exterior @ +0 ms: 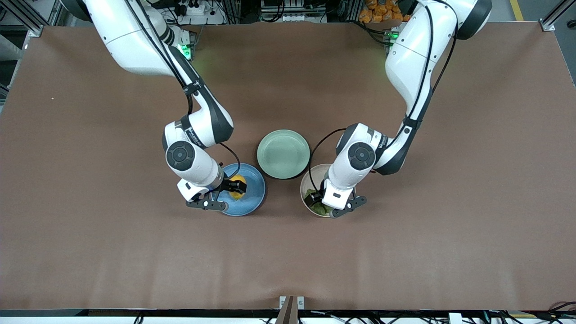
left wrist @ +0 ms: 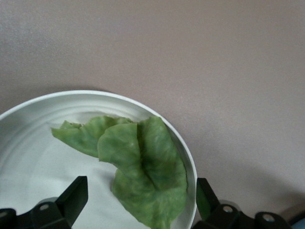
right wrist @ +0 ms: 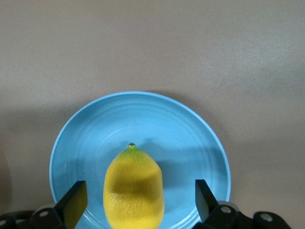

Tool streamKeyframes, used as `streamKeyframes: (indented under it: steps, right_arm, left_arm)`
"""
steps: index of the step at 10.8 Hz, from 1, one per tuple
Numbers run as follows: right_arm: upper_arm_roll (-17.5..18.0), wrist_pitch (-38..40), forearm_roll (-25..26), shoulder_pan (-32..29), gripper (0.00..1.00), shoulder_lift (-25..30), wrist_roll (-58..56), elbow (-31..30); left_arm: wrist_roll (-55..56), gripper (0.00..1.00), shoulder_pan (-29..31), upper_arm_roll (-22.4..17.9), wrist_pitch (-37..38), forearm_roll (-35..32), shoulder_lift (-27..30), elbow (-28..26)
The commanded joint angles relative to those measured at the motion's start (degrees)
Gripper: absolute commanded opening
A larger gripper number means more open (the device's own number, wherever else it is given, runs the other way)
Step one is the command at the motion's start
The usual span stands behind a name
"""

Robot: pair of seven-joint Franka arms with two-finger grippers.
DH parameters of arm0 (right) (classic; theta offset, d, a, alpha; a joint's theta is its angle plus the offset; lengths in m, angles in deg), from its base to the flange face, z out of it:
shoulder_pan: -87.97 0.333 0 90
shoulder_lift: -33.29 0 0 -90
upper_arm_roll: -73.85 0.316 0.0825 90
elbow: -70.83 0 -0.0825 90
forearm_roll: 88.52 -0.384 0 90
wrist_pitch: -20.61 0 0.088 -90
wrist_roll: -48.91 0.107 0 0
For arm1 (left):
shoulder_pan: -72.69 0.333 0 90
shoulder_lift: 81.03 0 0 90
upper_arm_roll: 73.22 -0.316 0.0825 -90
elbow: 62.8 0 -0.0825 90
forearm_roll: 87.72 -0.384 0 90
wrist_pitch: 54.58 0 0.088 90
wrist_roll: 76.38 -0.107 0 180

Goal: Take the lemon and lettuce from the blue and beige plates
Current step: 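Close the right gripper on the lemon while the left gripper grasps the lettuce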

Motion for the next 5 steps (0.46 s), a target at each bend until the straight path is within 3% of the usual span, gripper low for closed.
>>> streamKeyframes:
  steps: [1, 4, 5]
  right_arm:
    - [-0.6, -1.8, 1.2, 1.3, 1.00, -1.2, 2.1, -0.4]
    - [-0.8, -4.0, 1.7, 2.2, 1.00, -2.3, 2.8, -1.0]
    - [-0.8, -5.4, 2.3, 2.3, 1.00, -2.5, 3.0, -1.9]
  left_arm:
    - [1.2, 1.00, -1.0, -0.7, -1.0, 0.5, -1.1, 1.0]
    - [1.0, 1.00, -1.2, -1.2, -6.6, 0.1, -1.9, 0.7]
    - [1.0, 0.82, -1.5, -1.2, -7.4, -0.8, -1.9, 0.7]
